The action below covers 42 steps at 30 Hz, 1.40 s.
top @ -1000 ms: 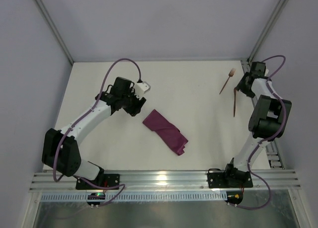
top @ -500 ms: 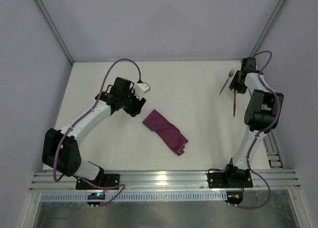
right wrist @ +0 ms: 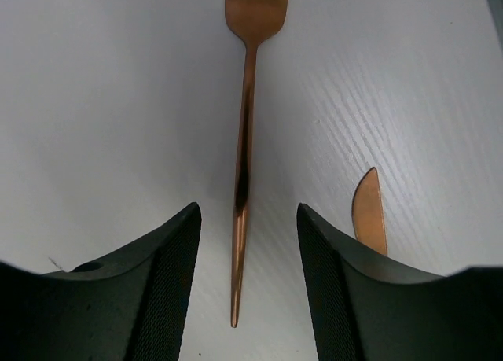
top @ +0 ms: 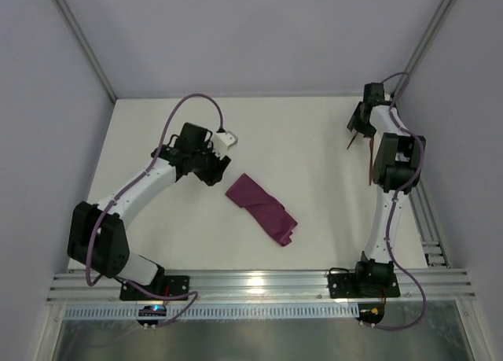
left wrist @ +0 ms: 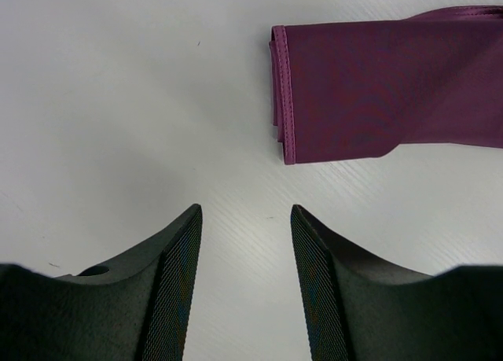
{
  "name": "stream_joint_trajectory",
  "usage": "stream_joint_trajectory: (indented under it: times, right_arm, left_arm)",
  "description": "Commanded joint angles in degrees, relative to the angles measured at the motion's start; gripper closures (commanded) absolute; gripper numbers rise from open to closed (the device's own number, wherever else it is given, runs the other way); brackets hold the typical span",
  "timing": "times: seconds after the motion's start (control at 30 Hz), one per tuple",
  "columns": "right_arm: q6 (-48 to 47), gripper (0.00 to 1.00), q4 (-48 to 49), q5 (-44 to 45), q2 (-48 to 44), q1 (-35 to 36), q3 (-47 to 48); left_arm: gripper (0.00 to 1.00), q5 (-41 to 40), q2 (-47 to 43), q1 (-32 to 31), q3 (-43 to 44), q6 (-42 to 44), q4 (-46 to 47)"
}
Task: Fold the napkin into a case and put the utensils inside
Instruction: Pick up the fork from the corner of the board, then pass from the right arm to the left
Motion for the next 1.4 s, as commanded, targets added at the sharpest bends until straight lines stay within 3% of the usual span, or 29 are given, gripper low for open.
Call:
stream_joint_trajectory:
  times: [0.0, 0.1, 0.33, 0.37, 0.53, 0.63, 0.73, 0.87, 1.0, 1.13, 1.37]
  right_arm:
    - [0.53, 0.43, -4.36, 2.08, 1.99, -0.14, 2.17]
    - [-0.79, 0.50, -6.11, -0.02, 3.57, -0.05, 4.98]
    - [-2.72, 0.87, -6.74, -2.40, 5.69, 0.04, 4.73]
    - [-2.98, 0.97, -6.04, -3.10, 4.99, 0.04, 3.85]
    - [-1.68, 0.97, -0.07, -7.76, -4.48, 0.13, -3.78]
    - [1.66, 0.97, 11.76, -11.19, -17.39, 0.39, -16.08]
    - [3.52, 0.97, 17.76, -11.02, -30.32, 1.79, -30.03]
    - [4.13, 0.97, 20.68, -9.00, -44.03, 6.00, -40.35]
    - [6.41, 0.97, 22.18, -4.18, -57.04, 12.50, -49.40]
    - [10.89, 0.97, 22.00, 1.89, -69.77, 23.73, -56.08]
    - [20.99, 0.97, 22.44, 12.87, -75.44, 42.20, -57.51]
  left_arm:
    - [0.48, 1.18, 0.30, 0.47, 0.42, -0.19, -0.23]
    - [0.48, 1.27, 0.57, 0.56, 0.51, -0.19, -0.32]
    - [0.48, 1.35, 0.74, 0.73, 0.86, -0.10, -0.58]
    - [0.48, 1.35, 0.74, 0.73, 0.86, 0.08, -0.67]
    - [0.48, 2.32, 0.57, 0.73, 2.17, 1.04, -3.04]
    - [0.48, 3.46, -0.13, 0.73, 4.28, 2.36, -6.29]
    - [0.48, 6.00, -1.19, 0.73, 6.30, 3.77, -10.94]
    - [0.47, 9.70, -2.42, 0.65, 10.60, 4.82, -17.27]
    - [0.48, 12.24, -3.91, 0.56, 12.28, 5.35, -20.97]
    - [0.46, 14.18, -5.41, 0.21, 12.98, 5.62, -21.76]
    - [0.46, 15.59, -3.56, -6.80, 18.61, 3.33, -22.03]
